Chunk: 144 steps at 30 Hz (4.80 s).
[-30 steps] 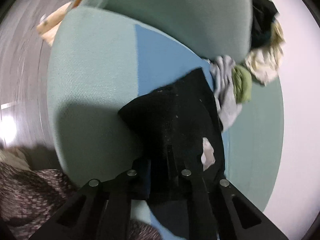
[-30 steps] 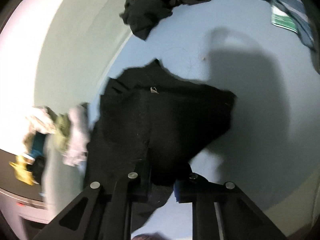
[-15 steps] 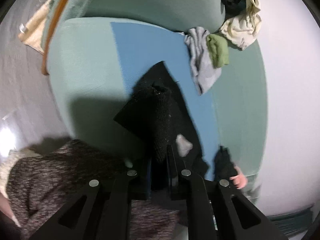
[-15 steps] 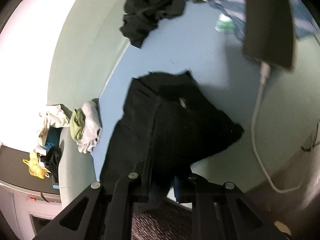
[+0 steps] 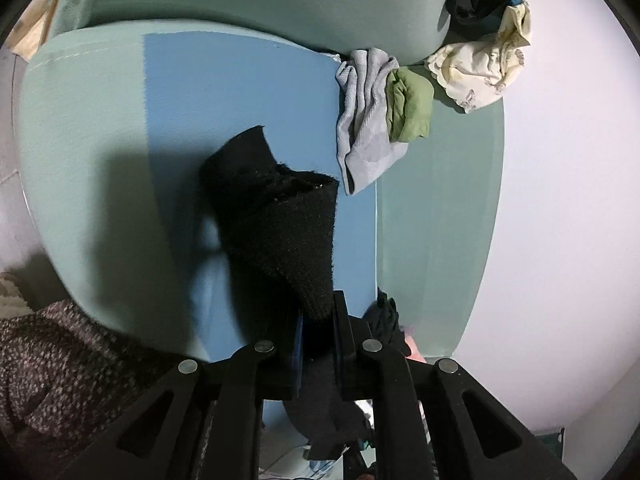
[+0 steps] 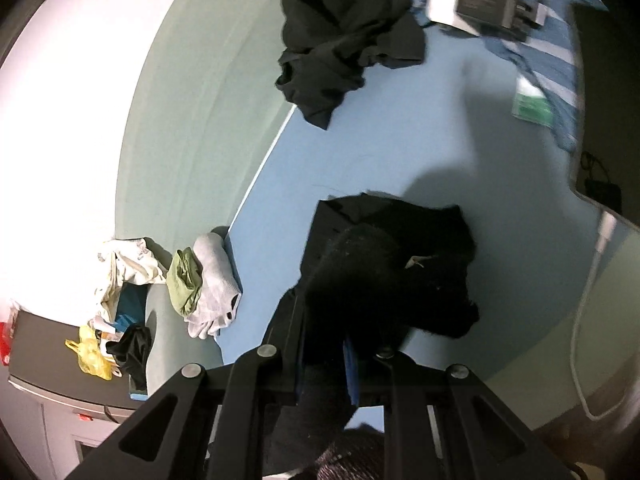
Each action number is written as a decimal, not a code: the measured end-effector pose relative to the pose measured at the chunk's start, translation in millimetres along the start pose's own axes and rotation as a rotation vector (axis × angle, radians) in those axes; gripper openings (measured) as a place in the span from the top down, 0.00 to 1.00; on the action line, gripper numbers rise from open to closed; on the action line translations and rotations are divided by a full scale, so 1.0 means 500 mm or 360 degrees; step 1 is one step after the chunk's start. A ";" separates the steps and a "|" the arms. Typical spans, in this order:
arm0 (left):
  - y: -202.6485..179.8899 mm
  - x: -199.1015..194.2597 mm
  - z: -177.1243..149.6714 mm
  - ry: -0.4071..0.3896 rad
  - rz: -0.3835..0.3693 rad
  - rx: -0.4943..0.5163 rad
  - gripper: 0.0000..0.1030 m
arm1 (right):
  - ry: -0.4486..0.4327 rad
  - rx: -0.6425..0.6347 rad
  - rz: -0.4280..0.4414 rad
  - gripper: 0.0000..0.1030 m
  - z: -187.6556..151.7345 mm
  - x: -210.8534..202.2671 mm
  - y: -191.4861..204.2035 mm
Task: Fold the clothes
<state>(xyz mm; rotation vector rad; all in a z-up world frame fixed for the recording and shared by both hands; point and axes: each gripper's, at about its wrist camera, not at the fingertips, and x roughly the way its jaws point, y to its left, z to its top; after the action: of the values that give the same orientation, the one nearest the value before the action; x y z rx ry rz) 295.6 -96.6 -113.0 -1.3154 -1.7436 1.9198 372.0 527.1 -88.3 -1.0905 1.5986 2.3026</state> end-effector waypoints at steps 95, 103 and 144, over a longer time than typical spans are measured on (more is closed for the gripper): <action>0.010 0.130 0.064 -0.0302 0.0547 0.1074 0.96 | -0.0194 -0.0970 -0.0625 0.30 0.024 0.174 0.015; -0.001 0.113 -0.003 -0.0302 0.0764 0.1089 0.83 | -0.0052 -0.0707 -0.0524 0.27 -0.029 0.047 -0.046; -0.208 -0.017 -0.432 -0.0490 0.1215 0.1434 0.22 | -0.0358 -0.1521 -0.0490 0.00 -0.371 -0.271 0.259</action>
<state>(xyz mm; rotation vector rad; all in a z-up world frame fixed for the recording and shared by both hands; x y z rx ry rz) 417.9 70.7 7.2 -1.4069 -0.2139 2.8804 497.4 350.8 62.3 -1.0319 0.1577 2.8305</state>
